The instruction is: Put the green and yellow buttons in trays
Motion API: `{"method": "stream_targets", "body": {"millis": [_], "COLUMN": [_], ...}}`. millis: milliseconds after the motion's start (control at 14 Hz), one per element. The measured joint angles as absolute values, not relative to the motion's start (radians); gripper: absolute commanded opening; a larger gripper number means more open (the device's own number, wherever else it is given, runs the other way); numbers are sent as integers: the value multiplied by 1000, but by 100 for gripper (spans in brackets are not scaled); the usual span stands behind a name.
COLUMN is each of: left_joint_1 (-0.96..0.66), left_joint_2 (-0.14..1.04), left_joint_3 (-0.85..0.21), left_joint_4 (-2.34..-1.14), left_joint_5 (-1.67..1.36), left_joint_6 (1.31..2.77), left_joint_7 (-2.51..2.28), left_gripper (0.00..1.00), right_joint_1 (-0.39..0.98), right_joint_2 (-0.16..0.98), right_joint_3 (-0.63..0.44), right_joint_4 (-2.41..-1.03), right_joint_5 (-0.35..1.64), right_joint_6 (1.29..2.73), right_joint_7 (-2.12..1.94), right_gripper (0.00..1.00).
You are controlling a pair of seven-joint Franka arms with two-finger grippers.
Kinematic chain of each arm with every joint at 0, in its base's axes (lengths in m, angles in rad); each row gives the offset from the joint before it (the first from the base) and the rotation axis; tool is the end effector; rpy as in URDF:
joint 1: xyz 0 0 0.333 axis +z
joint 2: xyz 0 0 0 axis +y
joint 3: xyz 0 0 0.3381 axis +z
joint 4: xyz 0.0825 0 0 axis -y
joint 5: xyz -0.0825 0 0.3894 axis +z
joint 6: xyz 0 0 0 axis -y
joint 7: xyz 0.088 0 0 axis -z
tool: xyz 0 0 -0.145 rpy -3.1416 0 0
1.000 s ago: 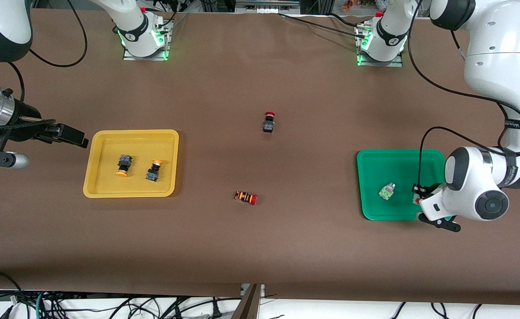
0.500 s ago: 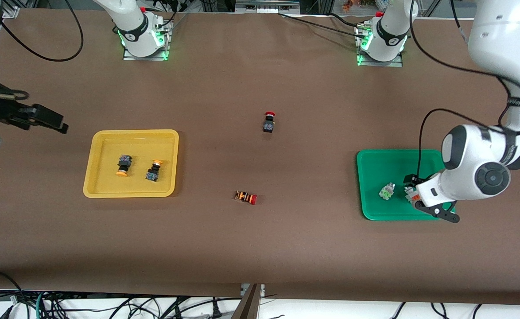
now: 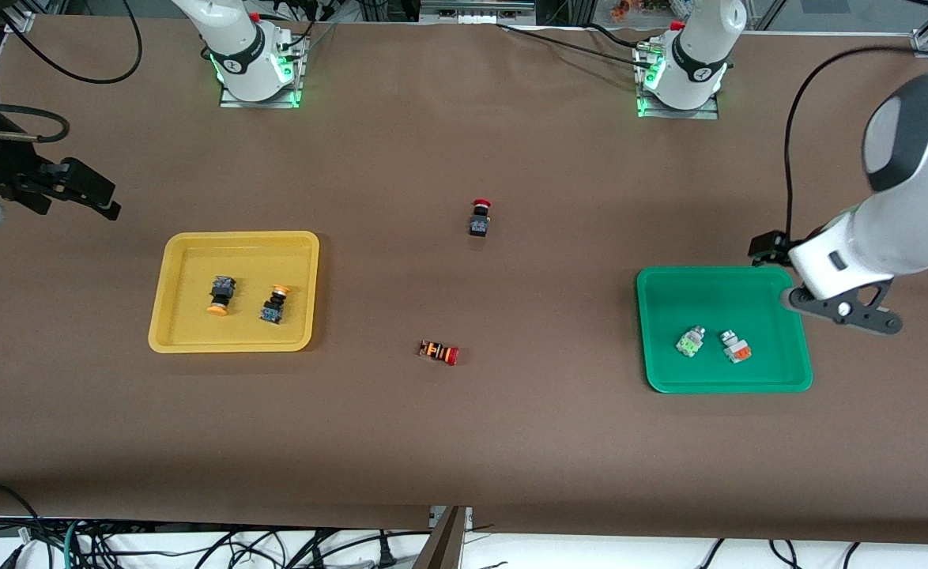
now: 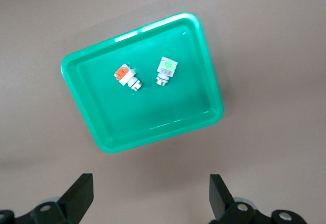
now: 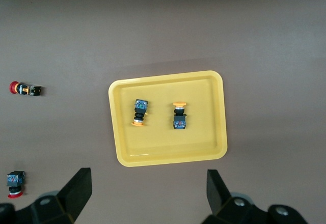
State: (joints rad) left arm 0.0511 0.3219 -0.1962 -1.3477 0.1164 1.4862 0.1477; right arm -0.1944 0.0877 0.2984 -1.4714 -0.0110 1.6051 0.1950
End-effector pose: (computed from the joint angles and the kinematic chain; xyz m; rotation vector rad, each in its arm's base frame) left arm 0.6381 -0.0576 0.5160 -3.0436 0.4428 0.2739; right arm 0.5915 0.0523 0.6110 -3.1154 0.1444 -0.0735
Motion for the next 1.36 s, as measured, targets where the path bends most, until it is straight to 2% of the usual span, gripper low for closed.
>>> {"method": "stream_targets", "body": {"millis": [214,500,714,1357], "left_joint_1": [23,20,20,13], "left_joint_2": [185,-7,-17,-15], "left_joint_3": [-139,-97,-93,-94], "left_joint_4": [-1386,-1579,-1635,-1640], "left_joint_5": [79,75,73,73], "left_joint_6": [1540,1582,1614,1618], "left_joint_7": [124,117,117,116], "left_gripper": [100,100,100,100], "right_joint_1": [-203,-198,-173,-183], "right_joint_2": [91,116,148,169], "right_joint_3": [297,302,307,282], "right_joint_4": [-1485,-1500,-1503,-1452], "right_joint_5": [-16,-17,-44,-70], "right_joint_6": [1619,1642,1665,1719], "right_joint_7": [198,198,198,143], "right_gripper": [100,100,100,100]}}
